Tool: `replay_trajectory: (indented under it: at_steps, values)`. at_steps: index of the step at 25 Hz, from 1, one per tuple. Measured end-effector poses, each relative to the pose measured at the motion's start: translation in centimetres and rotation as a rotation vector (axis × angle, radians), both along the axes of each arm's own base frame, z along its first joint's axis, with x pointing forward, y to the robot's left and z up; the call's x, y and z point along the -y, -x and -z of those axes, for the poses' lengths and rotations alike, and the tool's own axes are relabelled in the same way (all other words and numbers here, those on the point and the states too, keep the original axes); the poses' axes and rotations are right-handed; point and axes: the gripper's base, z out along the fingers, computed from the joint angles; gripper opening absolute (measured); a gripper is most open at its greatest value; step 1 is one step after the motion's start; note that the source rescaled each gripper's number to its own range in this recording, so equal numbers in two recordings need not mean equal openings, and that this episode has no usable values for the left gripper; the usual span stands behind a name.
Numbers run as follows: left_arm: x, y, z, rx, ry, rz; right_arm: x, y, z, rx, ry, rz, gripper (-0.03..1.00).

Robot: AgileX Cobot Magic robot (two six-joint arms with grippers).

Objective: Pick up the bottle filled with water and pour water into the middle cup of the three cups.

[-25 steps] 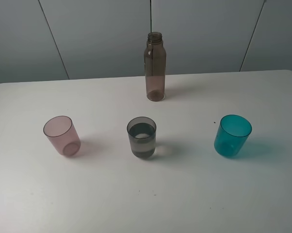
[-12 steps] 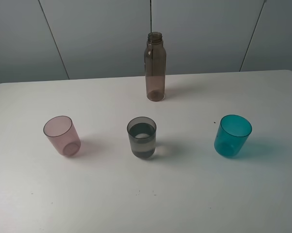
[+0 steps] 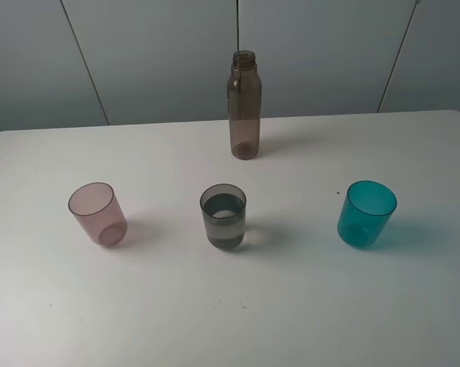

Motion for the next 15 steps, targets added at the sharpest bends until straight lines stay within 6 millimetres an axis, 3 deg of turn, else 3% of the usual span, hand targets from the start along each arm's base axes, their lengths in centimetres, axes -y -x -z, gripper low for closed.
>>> replay_trajectory:
  at_steps: [15]
  values:
    - [0.00, 0.00, 0.00, 0.000, 0.000, 0.000, -0.05, 0.00, 0.00, -0.001, -0.015, 0.002, 0.84]
